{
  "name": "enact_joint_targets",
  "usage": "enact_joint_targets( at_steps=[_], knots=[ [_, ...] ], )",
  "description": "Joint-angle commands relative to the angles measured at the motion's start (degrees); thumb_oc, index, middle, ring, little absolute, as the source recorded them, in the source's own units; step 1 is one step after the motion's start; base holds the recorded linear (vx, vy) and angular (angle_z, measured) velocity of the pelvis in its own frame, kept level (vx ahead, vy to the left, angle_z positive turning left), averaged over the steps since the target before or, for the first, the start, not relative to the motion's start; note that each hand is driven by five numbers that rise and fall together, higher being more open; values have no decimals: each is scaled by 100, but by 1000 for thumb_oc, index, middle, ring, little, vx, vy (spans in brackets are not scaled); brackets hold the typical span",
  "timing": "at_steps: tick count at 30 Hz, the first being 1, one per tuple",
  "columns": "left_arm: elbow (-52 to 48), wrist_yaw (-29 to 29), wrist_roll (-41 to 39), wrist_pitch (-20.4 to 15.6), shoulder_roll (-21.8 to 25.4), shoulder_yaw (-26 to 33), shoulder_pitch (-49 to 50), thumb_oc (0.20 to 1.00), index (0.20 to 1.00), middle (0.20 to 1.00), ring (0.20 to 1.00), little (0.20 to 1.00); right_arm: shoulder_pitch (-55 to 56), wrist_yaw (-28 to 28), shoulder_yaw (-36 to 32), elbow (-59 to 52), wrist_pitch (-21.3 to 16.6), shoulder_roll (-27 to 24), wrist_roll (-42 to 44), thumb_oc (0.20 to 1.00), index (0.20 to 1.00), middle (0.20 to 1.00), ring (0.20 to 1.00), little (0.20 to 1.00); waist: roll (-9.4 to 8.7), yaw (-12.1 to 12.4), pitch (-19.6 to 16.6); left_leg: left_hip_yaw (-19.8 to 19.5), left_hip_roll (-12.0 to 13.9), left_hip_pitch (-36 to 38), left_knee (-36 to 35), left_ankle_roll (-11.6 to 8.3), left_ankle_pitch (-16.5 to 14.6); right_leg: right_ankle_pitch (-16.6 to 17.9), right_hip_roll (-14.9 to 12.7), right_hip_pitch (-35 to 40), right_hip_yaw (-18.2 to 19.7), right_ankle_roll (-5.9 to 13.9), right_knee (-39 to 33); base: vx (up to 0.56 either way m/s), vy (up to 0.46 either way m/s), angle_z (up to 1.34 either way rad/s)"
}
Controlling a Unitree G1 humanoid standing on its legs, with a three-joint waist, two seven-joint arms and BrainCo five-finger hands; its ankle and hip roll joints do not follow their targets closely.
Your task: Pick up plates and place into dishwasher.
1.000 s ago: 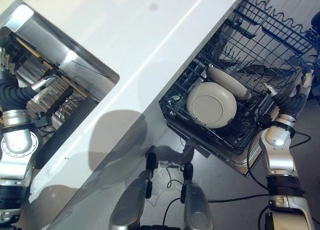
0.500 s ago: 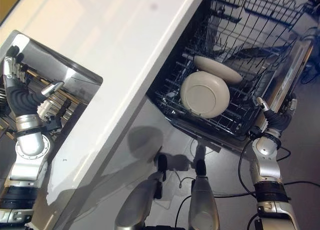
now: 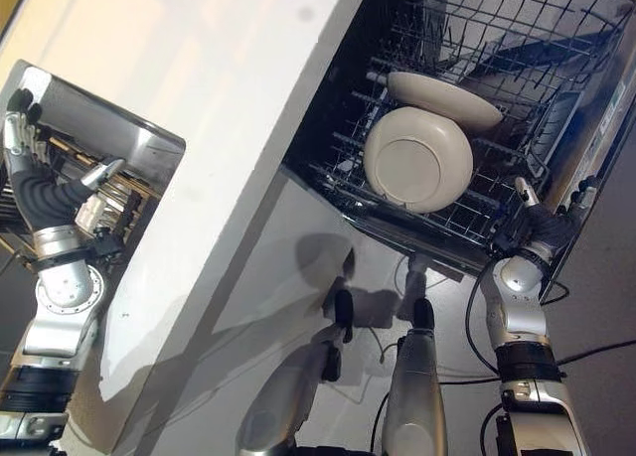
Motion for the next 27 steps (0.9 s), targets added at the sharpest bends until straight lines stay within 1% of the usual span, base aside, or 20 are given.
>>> enact_joint_targets(
  at_steps=[1, 2, 4, 6, 8, 11, 15, 16, 18, 19, 20, 22, 24, 26, 27],
  knots=[
    [-107, 176, -57, -33, -718, -424, -312, 1000, 1000, 1000, 1000, 1000, -586, 735, 279, -75, -255, -124, 458, 1000, 1000, 1000, 1000, 1000, 68, -189, 218, -326, 55, -453, 859, -160, -595, 687, -309, 1, -77, -20, -880, 0, 0, 0],
    [-110, 186, -34, -37, -724, -438, -332, 1000, 1000, 1000, 1000, 1000, -595, 851, 304, -41, -274, -95, 582, 1000, 1000, 1000, 1000, 1000, 66, -174, 218, -328, 52, -510, 879, -159, -592, 685, -311, -54, -86, -21, -856, 0, 0, 0],
    [-122, 199, 3, -20, -743, -468, -357, 1000, 1000, 1000, 1000, 1000, -598, 1292, 409, 34, -299, 15, 875, 1000, 1000, 1000, 1000, 1000, 69, -136, 218, -337, 46, -616, 900, -154, -575, 686, -317, -156, -116, -25, -823, 16, -6, 4],
    [-159, 239, 35, -7, -740, -526, -387, 1000, 1000, 1000, 1000, 1000, -594, 1661, 563, 157, -484, 152, 1117, 1000, 1000, 1000, 1000, 1000, 75, -74, 218, -363, 30, -732, 905, -143, -552, 695, -329, -273, -159, -32, -798, 26, -4, 6],
    [-185, 288, 53, 7, -765, -566, -402, 1000, 1000, 1000, 1000, 1000, -618, 1928, 704, 203, -687, 266, 1215, 1000, 1000, 1000, 1000, 1000, 85, -27, 218, -381, 11, -783, 907, -134, -537, 699, -349, -332, -193, -34, -773, 56, 31, 12],
    [-232, 306, 87, 46, -822, -595, -411, 1000, 1000, 1000, 1000, 1000, -692, 2148, 860, 168, -832, 430, 1199, 1000, 1000, 1000, 1000, 1000, 102, 24, 218, -387, -19, -818, 919, -133, -525, 692, -382, -370, -231, -36, -736, 71, 60, 8],
    [-335, 372, 159, 109, -884, -690, -425, 1000, 1000, 1000, 1000, 1000, -942, 2197, 1161, -192, -820, 603, 911, 1000, 1000, 1000, 1000, 1000, 151, 141, 218, -379, -86, -855, 954, -107, -507, 674, -470, -408, -303, -34, -658, 73, 77, 7],
    [-348, 391, 180, 104, -915, -702, -381, 1000, 1000, 1000, 1000, 1000, -1022, 2198, 1231, -305, -814, 657, 802, 1000, 1000, 1000, 1000, 1000, 162, 182, 218, -390, -122, -831, 1010, -99, -565, 607, -511, -381, -342, -26, -593, 86, 81, 7],
    [-373, 404, 181, 87, -938, -676, -328, 1000, 1000, 1000, 1000, 1000, -1142, 2164, 1304, -512, -798, 691, 735, 1000, 1000, 1000, 1000, 1000, 174, 238, 218, -397, -149, -848, 1008, -91, -521, 654, -550, -373, -381, -23, -618, 70, 63, 9],
    [-382, 399, 186, 79, -950, -661, -269, 1000, 1000, 1000, 1000, 1000, -1183, 2197, 1339, -674, -778, 719, 692, 1000, 1000, 1000, 1000, 1000, 176, 268, 218, -412, -171, -803, 1041, -85, -581, 587, -577, -314, -416, -20, -589, 81, 64, 10],
    [-380, 398, 178, 48, -961, -629, -222, 1000, 1000, 1000, 1000, 1000, -1236, 2241, 1378, -849, -765, 763, 610, 1000, 1000, 1000, 1000, 1000, 178, 306, 218, -421, -190, -823, 1046, -78, -542, 638, -593, -315, -442, -18, -609, 90, 66, 10],
    [-394, 393, 147, 25, -962, -600, -150, 1000, 1000, 1000, 1000, 1000, -1255, 2299, 1451, -1066, -731, 831, 483, 1000, 1000, 1000, 1000, 1000, 173, 344, 218, -438, -216, -813, 1076, -72, -557, 636, -618, -283, -474, -8, -605, 67, 62, 5],
    [-431, 365, 111, 2, -952, -557, -49, 1000, 1000, 1000, 1000, 1000, -1302, 2430, 1583, -1284, -609, 926, 267, 1000, 1000, 1000, 1000, 1000, 177, 399, 218, -459, -259, -786, 1159, -64, -629, 573, -660, -235, -523, 4, -541, 92, 75, 10],
    [-463, 304, 11, -24, -916, -487, 12, 1000, 1000, 1000, 1000, 1000, -1430, 2492, 1726, -1381, -386, 940, 1, 1000, 1000, 1000, 1000, 1000, 171, 480, 218, -471, -293, -798, 1192, -59, -598, 618, -698, -205, -568, 12, -557, 70, 72, 17],
    [-468, 269, -21, -32, -902, -469, 18, 1000, 1000, 1000, 1000, 1000, -1487, 2459, 1776, -1362, -366, 929, -23, 1000, 1000, 1000, 1000, 1000, 170, 505, 218, -476, -304, -787, 1195, -54, -600, 616, -715, -183, -593, 14, -563, 75, 60, 17]
  ],
)
